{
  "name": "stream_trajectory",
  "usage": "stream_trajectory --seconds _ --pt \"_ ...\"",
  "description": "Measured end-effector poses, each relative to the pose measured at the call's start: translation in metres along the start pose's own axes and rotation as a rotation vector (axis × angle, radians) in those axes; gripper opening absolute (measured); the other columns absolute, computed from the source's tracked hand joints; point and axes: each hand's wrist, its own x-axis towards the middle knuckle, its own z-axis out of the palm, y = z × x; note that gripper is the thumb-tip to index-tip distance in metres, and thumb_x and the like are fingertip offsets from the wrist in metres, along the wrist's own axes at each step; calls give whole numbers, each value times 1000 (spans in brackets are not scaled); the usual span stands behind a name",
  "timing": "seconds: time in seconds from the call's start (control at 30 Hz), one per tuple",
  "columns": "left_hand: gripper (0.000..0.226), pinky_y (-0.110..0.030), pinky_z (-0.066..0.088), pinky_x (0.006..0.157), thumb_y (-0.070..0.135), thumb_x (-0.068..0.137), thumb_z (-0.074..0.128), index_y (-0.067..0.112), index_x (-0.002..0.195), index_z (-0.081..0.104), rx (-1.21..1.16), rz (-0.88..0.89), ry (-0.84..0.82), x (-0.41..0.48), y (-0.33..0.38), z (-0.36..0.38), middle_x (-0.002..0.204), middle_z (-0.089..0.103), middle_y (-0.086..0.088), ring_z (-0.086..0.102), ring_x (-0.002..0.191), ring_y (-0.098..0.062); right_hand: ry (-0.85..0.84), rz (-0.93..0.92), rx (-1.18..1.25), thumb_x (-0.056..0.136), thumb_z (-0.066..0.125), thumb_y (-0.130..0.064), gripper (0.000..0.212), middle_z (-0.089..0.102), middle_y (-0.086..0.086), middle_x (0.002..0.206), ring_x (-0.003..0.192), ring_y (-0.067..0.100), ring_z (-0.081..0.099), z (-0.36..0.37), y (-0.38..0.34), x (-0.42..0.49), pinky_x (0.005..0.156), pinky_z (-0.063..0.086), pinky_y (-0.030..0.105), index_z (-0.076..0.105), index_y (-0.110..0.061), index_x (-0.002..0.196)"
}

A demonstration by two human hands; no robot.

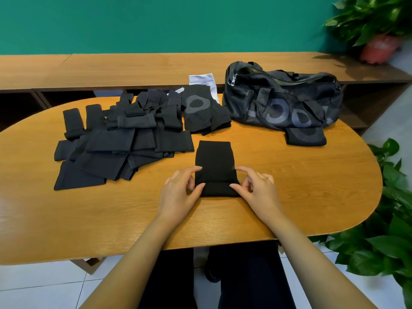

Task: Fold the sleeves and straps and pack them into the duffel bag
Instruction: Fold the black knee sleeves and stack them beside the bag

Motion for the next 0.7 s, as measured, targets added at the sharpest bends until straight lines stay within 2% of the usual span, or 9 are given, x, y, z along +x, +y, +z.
stream_trajectory --seconds 0.07,0.17,0.23,0.27,0.33,0.37,0.4,0.47,0.7 --pt "34 -28 47 80 41 91 60 26 121 62 -12 106 23 -3 0 0 88 55 14 49 87 -5 -15 21 -4 84 66 -46 44 52 -10 68 71 5 53 0 -1 1 91 31 26 55 -25 121" --pt "45 -28 40 102 54 90 56 27 126 62 -64 140 -71 -4 -1 0 127 57 14 46 121 0 54 -6 -31 85 56 -56 45 48 -12 73 72 8 48 -1 -2 -1 85 36 29 57 -20 111" --pt "58 -29 28 114 61 86 54 31 134 56 -76 97 -209 -2 -1 1 144 46 17 33 137 3 80 -101 -100 93 47 -58 47 56 -9 91 88 9 50 -1 -3 -4 86 42 35 60 -20 116" --pt "64 -29 22 117 64 82 53 31 137 53 -77 74 -273 -1 -1 2 148 42 17 27 141 5 39 -155 -136 96 41 -57 49 60 -7 108 104 10 51 0 -3 -5 94 41 38 59 -21 124" --pt "70 -28 14 121 64 80 55 30 141 48 -59 40 -356 2 0 4 152 37 16 20 143 7 -119 -242 -196 99 30 -58 56 48 -9 144 137 8 35 2 -3 -5 114 26 37 49 -26 141" --pt "69 -29 11 123 61 81 58 30 142 46 -46 30 -374 2 0 4 152 36 15 19 143 6 -200 -265 -212 99 25 -61 59 37 -13 153 145 5 23 3 -4 -4 119 17 35 44 -30 146" --pt "68 -30 9 123 57 83 60 29 143 45 -34 24 -380 3 0 5 153 36 15 18 143 6 -269 -266 -216 98 20 -63 62 31 -15 156 147 3 15 3 -4 -3 121 11 33 40 -32 148" --pt "65 -31 9 123 50 85 64 29 143 45 -20 20 -375 3 -1 5 153 36 14 19 143 5 -352 -237 -208 95 16 -67 66 27 -16 157 148 -1 9 5 -3 0 123 7 32 35 -35 149" --pt "48 -32 16 122 37 92 64 30 138 52 -26 44 -304 2 -5 7 147 45 13 29 141 2 -368 -235 -241 90 20 -75 72 26 -16 158 147 -2 10 5 -1 -1 120 -6 27 31 -37 150"
